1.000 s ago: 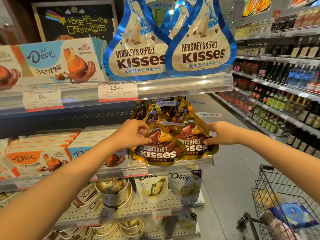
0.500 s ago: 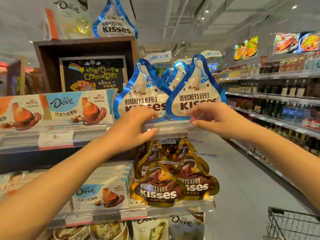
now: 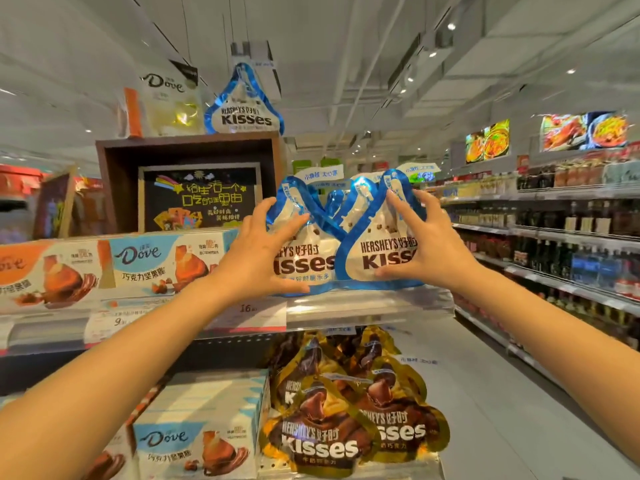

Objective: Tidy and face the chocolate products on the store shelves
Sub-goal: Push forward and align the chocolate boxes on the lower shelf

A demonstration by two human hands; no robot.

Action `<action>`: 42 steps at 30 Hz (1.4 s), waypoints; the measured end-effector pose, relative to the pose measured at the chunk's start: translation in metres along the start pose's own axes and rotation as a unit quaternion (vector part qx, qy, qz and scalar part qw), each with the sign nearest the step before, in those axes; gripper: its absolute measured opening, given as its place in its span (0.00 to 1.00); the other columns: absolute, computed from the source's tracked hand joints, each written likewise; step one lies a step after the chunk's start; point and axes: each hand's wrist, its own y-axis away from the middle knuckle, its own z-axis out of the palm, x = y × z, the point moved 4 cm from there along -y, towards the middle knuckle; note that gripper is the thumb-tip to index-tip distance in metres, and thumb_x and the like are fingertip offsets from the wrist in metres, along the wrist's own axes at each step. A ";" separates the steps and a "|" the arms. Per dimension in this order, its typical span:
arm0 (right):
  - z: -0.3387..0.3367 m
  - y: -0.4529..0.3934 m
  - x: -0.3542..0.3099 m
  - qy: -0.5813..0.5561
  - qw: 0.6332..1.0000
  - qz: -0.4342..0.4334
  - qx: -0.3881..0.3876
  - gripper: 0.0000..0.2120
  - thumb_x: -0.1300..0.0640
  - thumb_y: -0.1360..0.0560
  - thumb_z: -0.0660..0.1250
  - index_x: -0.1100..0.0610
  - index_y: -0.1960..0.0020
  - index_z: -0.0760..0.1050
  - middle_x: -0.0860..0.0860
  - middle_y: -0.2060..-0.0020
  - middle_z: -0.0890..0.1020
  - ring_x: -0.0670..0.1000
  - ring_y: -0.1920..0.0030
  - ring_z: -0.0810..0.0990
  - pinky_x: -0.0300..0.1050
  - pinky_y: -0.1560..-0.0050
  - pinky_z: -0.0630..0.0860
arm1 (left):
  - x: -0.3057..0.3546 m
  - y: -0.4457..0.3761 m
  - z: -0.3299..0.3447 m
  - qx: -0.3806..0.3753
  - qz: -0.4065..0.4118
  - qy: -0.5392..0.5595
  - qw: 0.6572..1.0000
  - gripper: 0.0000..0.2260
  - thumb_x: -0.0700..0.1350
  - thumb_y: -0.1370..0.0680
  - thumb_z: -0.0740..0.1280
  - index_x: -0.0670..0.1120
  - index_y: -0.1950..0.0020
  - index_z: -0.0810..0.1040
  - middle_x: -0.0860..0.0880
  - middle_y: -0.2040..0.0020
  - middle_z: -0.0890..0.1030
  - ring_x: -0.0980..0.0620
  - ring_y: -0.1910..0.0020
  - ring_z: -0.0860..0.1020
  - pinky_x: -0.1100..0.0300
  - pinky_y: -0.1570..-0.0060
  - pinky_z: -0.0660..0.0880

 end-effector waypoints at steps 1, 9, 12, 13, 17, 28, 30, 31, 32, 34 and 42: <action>-0.001 0.000 -0.001 0.008 1.000 -0.001 0.004 0.56 0.32 0.44 0.73 0.38 0.25 0.44 0.49 0.26 0.46 0.57 0.26 0.50 0.63 0.29 0.58 | -0.002 0.000 -0.001 -0.006 0.006 0.010 1.000 0.45 0.60 0.36 0.74 0.62 0.26 0.53 0.50 0.25 0.40 0.46 0.26 0.45 0.46 0.29 0.55; -0.001 0.000 -0.010 0.048 0.998 0.017 0.032 0.53 0.33 0.40 0.72 0.39 0.25 0.45 0.51 0.26 0.49 0.57 0.27 0.52 0.64 0.33 0.62 | -0.024 -0.006 -0.008 -0.070 0.062 -0.001 0.996 0.36 0.50 0.29 0.72 0.64 0.28 0.56 0.57 0.26 0.37 0.50 0.26 0.44 0.51 0.29 0.55; 0.000 0.000 -0.014 0.069 0.997 0.022 0.029 0.52 0.33 0.40 0.71 0.40 0.25 0.45 0.52 0.26 0.49 0.58 0.28 0.53 0.63 0.33 0.63 | -0.025 -0.007 -0.010 -0.092 0.067 -0.015 0.993 0.38 0.48 0.30 0.74 0.63 0.27 0.56 0.59 0.27 0.36 0.50 0.25 0.43 0.50 0.27 0.55; 0.000 0.000 -0.016 0.073 0.997 0.023 0.026 0.52 0.33 0.40 0.71 0.40 0.25 0.45 0.52 0.26 0.49 0.58 0.28 0.53 0.63 0.33 0.63 | -0.025 -0.007 -0.011 -0.100 0.063 -0.030 0.993 0.39 0.48 0.30 0.74 0.62 0.26 0.56 0.58 0.26 0.35 0.50 0.25 0.43 0.50 0.27 0.55; -0.001 0.001 -0.017 0.072 0.997 0.020 0.028 0.52 0.33 0.40 0.71 0.40 0.25 0.45 0.52 0.26 0.49 0.59 0.27 0.53 0.63 0.33 0.62 | -0.021 -0.005 -0.016 -0.107 0.072 -0.090 0.988 0.41 0.49 0.30 0.73 0.60 0.25 0.52 0.54 0.25 0.34 0.49 0.25 0.43 0.51 0.28 0.55; 0.010 -0.003 -0.091 0.077 0.927 -0.248 0.271 0.25 0.46 0.28 0.63 0.57 0.35 0.69 0.63 0.33 0.69 0.62 0.33 0.66 0.60 0.32 0.59 | -0.069 0.012 -0.071 -0.016 0.024 -0.093 0.995 0.36 0.60 0.32 0.72 0.51 0.28 0.64 0.50 0.28 0.63 0.51 0.29 0.60 0.54 0.32 0.60; 0.021 -0.014 -0.119 0.054 0.927 -0.295 0.227 0.21 0.50 0.26 0.63 0.60 0.37 0.72 0.61 0.37 0.73 0.62 0.38 0.72 0.56 0.37 0.66 | -0.096 0.019 -0.078 -0.049 -0.011 -0.097 0.994 0.37 0.62 0.33 0.72 0.51 0.29 0.65 0.51 0.30 0.67 0.51 0.31 0.63 0.52 0.33 0.62; 0.027 -0.022 -0.135 0.047 0.931 -0.308 0.192 0.20 0.51 0.26 0.63 0.60 0.38 0.73 0.60 0.38 0.74 0.61 0.40 0.73 0.55 0.39 0.68 | -0.110 0.022 -0.080 -0.068 -0.031 -0.094 0.993 0.39 0.64 0.35 0.71 0.51 0.29 0.65 0.51 0.31 0.68 0.51 0.32 0.65 0.50 0.33 0.64; 0.034 -0.030 -0.153 0.044 0.939 -0.310 0.144 0.20 0.51 0.26 0.64 0.60 0.37 0.73 0.59 0.38 0.74 0.60 0.40 0.74 0.54 0.39 0.69 | -0.123 0.026 -0.083 -0.087 -0.050 -0.091 0.991 0.41 0.68 0.36 0.70 0.50 0.29 0.65 0.51 0.31 0.69 0.50 0.32 0.66 0.49 0.34 0.66; 0.051 -0.050 -0.186 0.031 0.960 -0.277 0.017 0.23 0.51 0.24 0.65 0.59 0.33 0.70 0.56 0.35 0.70 0.56 0.37 0.72 0.49 0.38 0.68 | -0.146 0.031 -0.087 -0.122 -0.072 -0.097 0.985 0.47 0.74 0.42 0.67 0.50 0.30 0.67 0.50 0.31 0.70 0.50 0.34 0.68 0.48 0.36 0.68; 0.110 -0.114 -0.259 0.020 0.947 -0.082 -0.310 0.44 0.39 0.30 0.67 0.57 0.24 0.51 0.54 0.26 0.59 0.55 0.28 0.61 0.48 0.29 0.59 | -0.212 0.037 -0.100 -0.255 -0.110 -0.030 0.960 0.49 0.71 0.48 0.68 0.52 0.30 0.66 0.53 0.35 0.72 0.52 0.37 0.71 0.60 0.41 0.67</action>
